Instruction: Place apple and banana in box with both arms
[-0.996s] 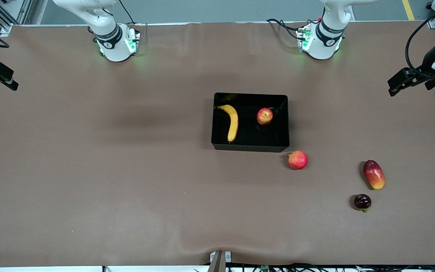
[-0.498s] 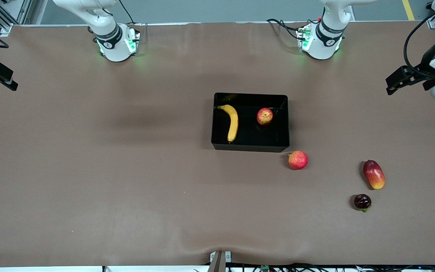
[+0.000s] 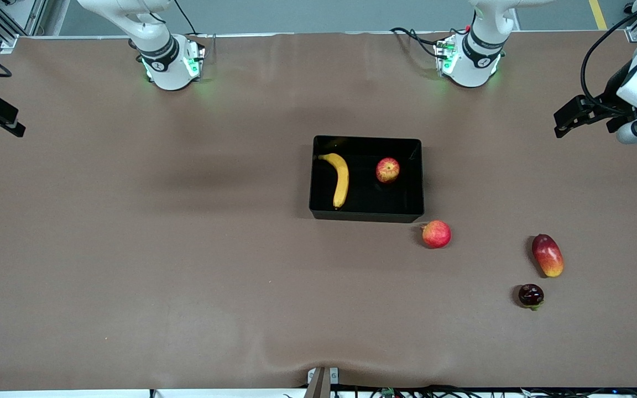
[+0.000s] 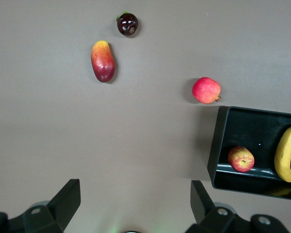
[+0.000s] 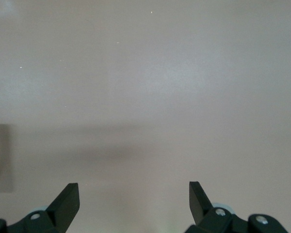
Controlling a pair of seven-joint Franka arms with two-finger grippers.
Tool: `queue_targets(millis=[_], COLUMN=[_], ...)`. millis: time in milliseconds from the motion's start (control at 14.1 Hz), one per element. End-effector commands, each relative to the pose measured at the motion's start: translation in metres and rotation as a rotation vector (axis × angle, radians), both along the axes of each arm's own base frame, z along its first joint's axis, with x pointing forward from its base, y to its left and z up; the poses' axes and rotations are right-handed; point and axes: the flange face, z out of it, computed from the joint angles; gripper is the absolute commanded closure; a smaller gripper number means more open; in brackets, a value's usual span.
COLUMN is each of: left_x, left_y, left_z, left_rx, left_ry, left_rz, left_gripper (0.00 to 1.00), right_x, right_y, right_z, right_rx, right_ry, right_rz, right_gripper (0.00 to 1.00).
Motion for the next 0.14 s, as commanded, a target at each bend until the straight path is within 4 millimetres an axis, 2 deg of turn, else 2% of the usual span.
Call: queue_targets(millis=[0, 71], left_x=[-0.0033, -0.0032], left_y=[0.0017, 0.0025], left_z=[0.0065, 0.0086], left_rx=[-0.014, -0.015], left_ry=[0.000, -0.004], left_rz=[0.004, 0.008], left_gripper=[0.00, 0.00], right_x=[0.0065, 0.0064], right_y=[-0.0012, -0.0002], right_z=[-0.0047, -0.0048], right_rx=[0.000, 0.001], right_ry=[0.007, 0.008], right_rz=[-0.012, -0.010], right_gripper=[0.00, 0.00])
